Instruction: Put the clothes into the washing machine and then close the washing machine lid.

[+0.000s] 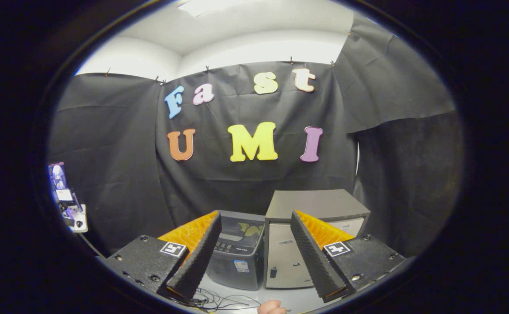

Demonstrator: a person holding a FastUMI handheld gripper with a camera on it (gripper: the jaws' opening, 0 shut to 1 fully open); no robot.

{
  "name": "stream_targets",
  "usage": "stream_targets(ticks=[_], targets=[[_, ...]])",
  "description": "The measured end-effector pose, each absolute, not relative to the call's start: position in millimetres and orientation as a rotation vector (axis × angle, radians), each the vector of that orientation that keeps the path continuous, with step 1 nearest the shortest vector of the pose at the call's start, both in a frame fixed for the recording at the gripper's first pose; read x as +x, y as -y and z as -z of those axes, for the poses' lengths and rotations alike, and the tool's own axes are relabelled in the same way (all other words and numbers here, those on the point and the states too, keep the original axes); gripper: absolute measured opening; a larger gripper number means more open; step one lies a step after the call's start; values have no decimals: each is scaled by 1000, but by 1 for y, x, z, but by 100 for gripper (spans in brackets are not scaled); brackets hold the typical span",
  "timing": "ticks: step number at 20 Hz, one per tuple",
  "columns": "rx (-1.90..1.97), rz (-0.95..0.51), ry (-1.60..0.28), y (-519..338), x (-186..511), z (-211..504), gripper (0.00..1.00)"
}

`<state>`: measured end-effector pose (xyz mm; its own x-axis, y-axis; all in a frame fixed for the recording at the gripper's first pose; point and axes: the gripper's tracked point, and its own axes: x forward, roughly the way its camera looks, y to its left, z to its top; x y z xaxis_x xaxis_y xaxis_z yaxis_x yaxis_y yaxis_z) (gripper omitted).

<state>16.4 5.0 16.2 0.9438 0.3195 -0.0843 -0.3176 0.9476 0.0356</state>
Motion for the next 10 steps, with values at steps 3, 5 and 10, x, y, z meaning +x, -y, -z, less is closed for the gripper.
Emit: stream_targets(ticks=[3, 5, 10], targets=[[21, -331, -92, -8, 17, -16, 100], [29, -329, -93, -7, 17, -16, 99], [31, -325, -98, -4, 19, -16, 100]])
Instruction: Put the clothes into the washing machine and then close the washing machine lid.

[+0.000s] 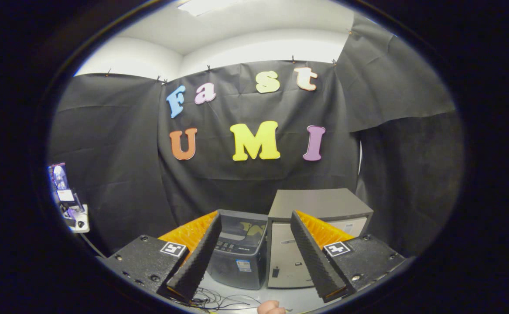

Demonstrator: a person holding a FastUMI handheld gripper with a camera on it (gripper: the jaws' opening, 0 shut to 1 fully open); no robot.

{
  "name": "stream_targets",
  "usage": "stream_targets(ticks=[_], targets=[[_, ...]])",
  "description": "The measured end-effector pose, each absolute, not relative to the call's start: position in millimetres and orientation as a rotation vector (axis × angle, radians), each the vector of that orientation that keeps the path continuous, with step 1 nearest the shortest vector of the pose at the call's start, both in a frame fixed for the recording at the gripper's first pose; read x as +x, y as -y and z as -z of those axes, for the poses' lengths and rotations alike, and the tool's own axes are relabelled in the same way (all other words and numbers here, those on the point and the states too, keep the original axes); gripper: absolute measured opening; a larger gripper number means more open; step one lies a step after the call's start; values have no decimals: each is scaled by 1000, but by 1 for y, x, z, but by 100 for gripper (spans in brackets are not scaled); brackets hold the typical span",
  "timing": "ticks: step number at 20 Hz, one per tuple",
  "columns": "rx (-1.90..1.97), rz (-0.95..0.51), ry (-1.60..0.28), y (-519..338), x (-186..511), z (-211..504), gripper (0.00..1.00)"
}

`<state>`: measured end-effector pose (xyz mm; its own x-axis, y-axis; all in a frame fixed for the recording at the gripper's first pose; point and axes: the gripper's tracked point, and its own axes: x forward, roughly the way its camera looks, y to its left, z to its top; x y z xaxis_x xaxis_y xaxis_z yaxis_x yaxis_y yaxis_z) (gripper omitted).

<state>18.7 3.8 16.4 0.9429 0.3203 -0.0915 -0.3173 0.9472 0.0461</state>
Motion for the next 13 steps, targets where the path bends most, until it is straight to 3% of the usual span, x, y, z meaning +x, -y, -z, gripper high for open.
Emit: stream_targets(ticks=[13], targets=[[15, -323, -115, -2, 24, -7, 100]])
